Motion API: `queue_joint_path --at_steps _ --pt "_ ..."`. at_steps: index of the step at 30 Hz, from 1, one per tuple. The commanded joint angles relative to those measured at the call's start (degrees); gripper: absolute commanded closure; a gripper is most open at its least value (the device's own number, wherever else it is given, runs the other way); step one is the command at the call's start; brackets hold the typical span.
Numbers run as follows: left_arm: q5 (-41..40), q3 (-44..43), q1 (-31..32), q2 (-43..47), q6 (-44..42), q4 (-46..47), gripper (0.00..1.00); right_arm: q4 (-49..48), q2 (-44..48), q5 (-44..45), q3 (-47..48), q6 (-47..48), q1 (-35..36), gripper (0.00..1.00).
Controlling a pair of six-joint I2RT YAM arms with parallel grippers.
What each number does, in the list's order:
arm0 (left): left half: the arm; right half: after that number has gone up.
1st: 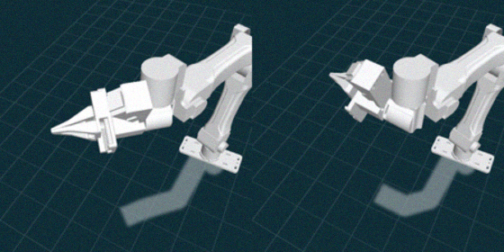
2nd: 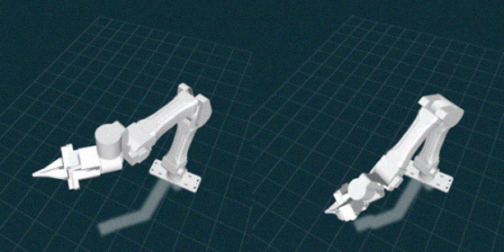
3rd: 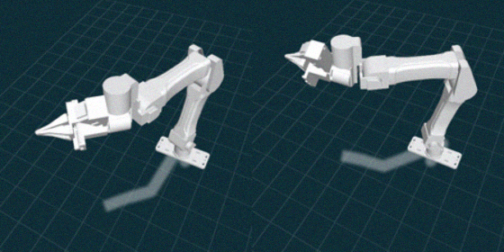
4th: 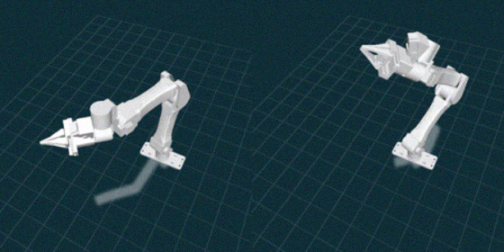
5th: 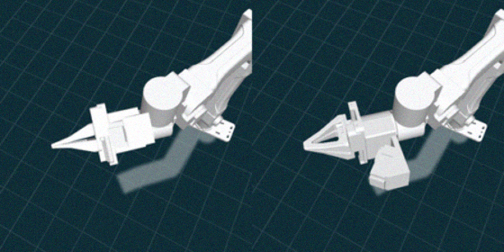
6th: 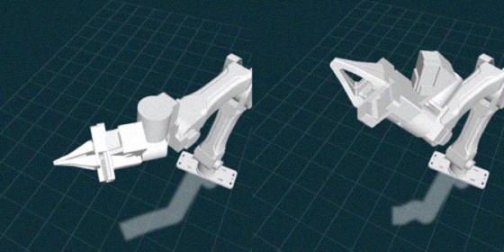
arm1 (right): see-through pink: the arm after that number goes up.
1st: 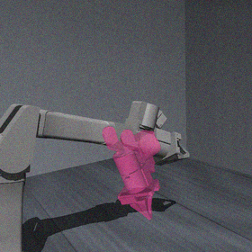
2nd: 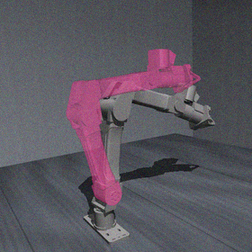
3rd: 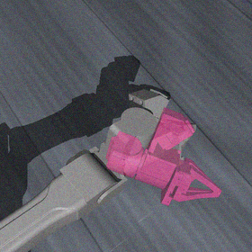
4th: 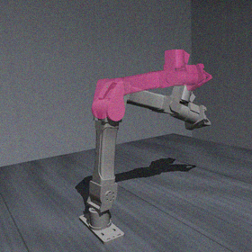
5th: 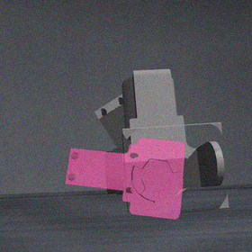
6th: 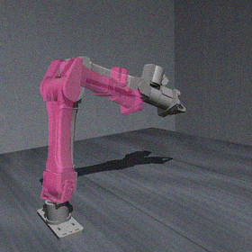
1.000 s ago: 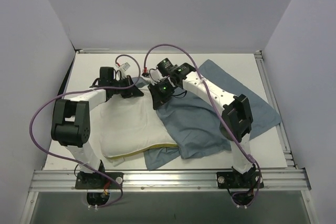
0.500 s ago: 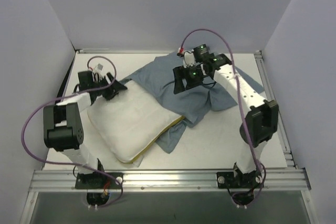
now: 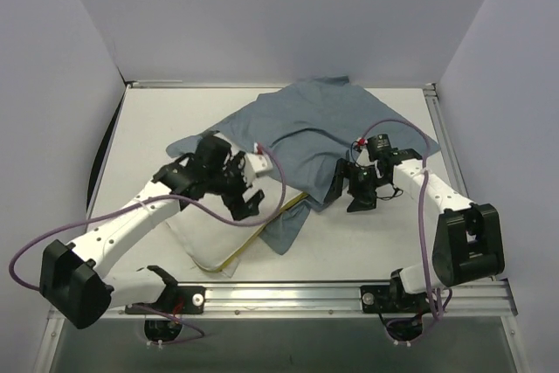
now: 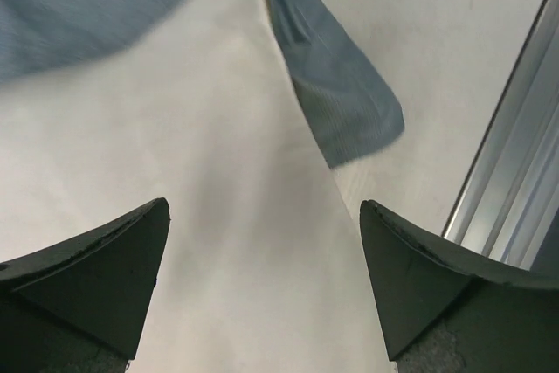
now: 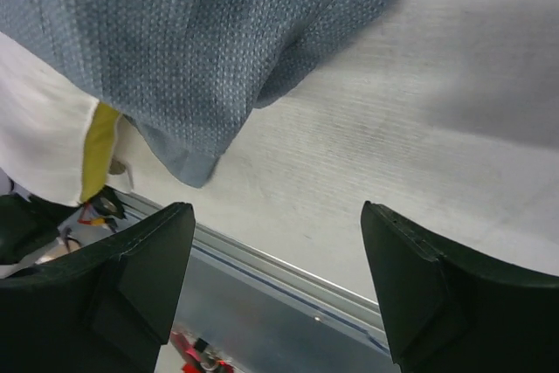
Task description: Put the pillow into the pillowcase
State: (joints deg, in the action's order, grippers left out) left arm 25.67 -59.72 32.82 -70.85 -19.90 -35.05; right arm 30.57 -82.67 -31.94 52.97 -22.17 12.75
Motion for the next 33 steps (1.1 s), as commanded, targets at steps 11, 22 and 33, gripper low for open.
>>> queue_joint_path --at_steps 11,22,33 --pt "-12.6 8.5 8.5 -14.9 -3.9 0.7 0.40 -33.3 -2.8 3.7 -16.0 -25.5 9.9 0.19" --pt "12.0 -7.0 -2.8 -21.2 4.5 -1.5 1.00 -41.8 -14.6 13.3 -13.2 -24.4 16.2 0.27" --pt "13.5 -9.7 -6.8 -22.2 21.7 10.4 1.00 -40.9 -11.9 -4.3 -11.7 -21.0 17.9 1.00"
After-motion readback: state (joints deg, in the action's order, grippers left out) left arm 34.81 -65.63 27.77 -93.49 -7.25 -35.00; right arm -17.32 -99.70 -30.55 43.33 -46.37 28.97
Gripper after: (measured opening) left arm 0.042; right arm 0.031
